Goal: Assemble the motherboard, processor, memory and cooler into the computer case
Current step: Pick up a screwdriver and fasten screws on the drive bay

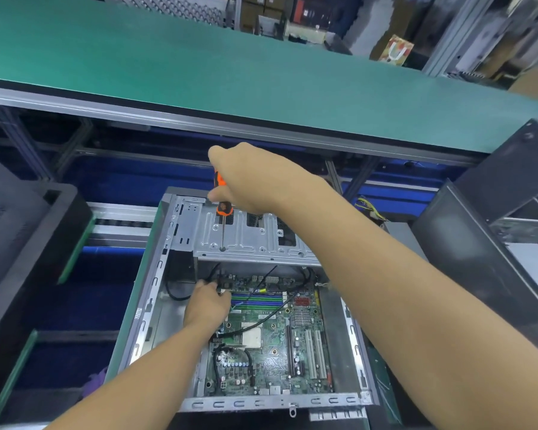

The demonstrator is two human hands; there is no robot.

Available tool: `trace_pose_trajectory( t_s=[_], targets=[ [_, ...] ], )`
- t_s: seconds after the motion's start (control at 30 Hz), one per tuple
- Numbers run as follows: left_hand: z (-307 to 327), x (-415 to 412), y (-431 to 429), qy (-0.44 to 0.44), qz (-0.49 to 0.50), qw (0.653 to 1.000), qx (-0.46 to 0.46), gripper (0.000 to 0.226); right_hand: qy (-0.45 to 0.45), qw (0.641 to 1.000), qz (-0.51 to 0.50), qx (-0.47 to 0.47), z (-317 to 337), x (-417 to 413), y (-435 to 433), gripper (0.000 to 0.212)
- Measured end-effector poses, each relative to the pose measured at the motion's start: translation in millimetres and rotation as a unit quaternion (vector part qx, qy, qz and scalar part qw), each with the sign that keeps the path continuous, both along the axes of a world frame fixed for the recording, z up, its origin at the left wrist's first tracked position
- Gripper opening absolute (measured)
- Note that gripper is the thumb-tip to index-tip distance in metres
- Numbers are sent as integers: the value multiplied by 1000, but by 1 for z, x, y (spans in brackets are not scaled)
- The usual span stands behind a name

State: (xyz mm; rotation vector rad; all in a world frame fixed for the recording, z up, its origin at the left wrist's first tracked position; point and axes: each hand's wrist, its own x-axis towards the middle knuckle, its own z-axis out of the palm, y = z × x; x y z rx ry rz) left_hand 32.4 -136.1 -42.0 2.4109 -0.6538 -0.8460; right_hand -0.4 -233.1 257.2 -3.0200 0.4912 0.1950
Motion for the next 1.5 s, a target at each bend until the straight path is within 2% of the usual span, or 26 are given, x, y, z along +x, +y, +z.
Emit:
trace_pose_trajectory(
  t_s=[0.2,0.3,0.37,0.73,1.13,1.3,1.5],
  targets=[
    [-2,1,0,4,1,1000,-4,53,1,999,-21,-45,-2,1,3,32],
    [-2,1,0,7,7,1000,-4,53,15,999,-10,45,-1,1,8,11],
    [-3,1,0,9,9,1000,-5,54,25,996,-8,86,3,-1,9,12],
    [-3,0,0,14,17,1000,-5,53,21,1000,9,9,3,5,6,20],
    [-2,0,-3,1,21,1000,9,52,17,1000,-12,3,2,6,8,25],
    [-9,0,1,17,14,1000,-9,54,24,998,-31,46,-1,5,4,26],
    [-4,8,1,30,10,999,-14,53,-25,993,-41,111,-13,6,1,19]
  ],
)
